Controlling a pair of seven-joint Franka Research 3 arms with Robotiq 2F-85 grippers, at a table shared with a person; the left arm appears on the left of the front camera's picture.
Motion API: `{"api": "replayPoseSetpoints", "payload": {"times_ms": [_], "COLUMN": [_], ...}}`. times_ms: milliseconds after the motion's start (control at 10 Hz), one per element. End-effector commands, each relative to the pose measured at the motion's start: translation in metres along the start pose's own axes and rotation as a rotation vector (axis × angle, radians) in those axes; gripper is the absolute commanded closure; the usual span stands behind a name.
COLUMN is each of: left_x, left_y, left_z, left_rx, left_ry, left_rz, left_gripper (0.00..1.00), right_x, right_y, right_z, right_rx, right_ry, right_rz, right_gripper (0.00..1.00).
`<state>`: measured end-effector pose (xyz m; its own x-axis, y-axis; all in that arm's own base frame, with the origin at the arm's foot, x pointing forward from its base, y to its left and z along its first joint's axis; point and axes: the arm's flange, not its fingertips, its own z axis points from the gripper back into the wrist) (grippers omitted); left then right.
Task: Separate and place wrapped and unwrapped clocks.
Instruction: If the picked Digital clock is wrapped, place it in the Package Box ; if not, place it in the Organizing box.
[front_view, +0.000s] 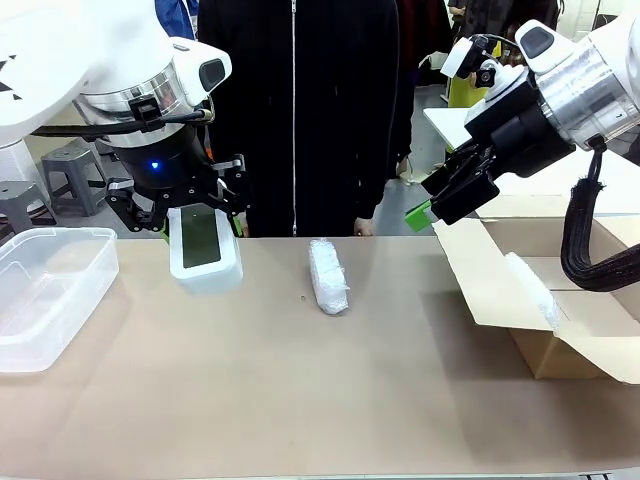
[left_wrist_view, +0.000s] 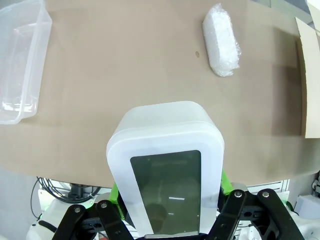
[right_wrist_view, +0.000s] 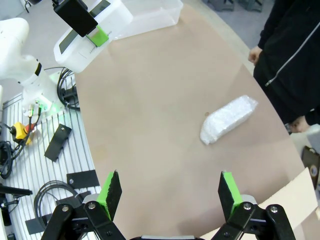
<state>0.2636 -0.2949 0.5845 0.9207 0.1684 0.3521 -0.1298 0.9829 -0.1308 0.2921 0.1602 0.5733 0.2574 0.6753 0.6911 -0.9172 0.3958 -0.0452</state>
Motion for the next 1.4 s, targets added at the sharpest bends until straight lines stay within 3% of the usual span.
{"api": "replayPoseSetpoints", "payload": {"times_ms": [0,300,700,800,1100,1200,1300], "left_x": [0.000,0.038,0.080,0.096,0.134,0.135,0.115], "left_y": [0.000,0.119,0.271,0.295,0.333,0.334,0.332], "left_z": [0.000,0.003,-0.022,-0.036,-0.089,-0.097,-0.080], "left_rx": [0.001,0.189,0.354,0.367,0.419,0.371,0.397], "left_ry": [-0.001,0.055,0.024,0.012,0.126,0.133,0.089], "left_rz": [-0.001,0.139,0.146,0.167,0.123,0.152,0.158], "left_gripper": [0.21,0.21,0.21,0.21,0.21,0.21,0.21], "right_x": [-0.001,-0.001,-0.001,-0.001,-0.001,-0.001,-0.001], "right_y": [0.000,0.000,0.000,0.000,0.000,0.000,0.000], "right_z": [0.000,0.000,0.000,0.000,0.000,0.000,0.000], "right_rx": [0.011,0.011,0.011,0.011,0.011,0.011,0.011], "right_ry": [0.004,0.004,0.004,0.004,0.004,0.004,0.004], "right_rz": [0.006,0.006,0.006,0.006,0.006,0.006,0.006], "right_gripper": [0.00,0.00,0.00,0.00,0.00,0.00,0.00]}}
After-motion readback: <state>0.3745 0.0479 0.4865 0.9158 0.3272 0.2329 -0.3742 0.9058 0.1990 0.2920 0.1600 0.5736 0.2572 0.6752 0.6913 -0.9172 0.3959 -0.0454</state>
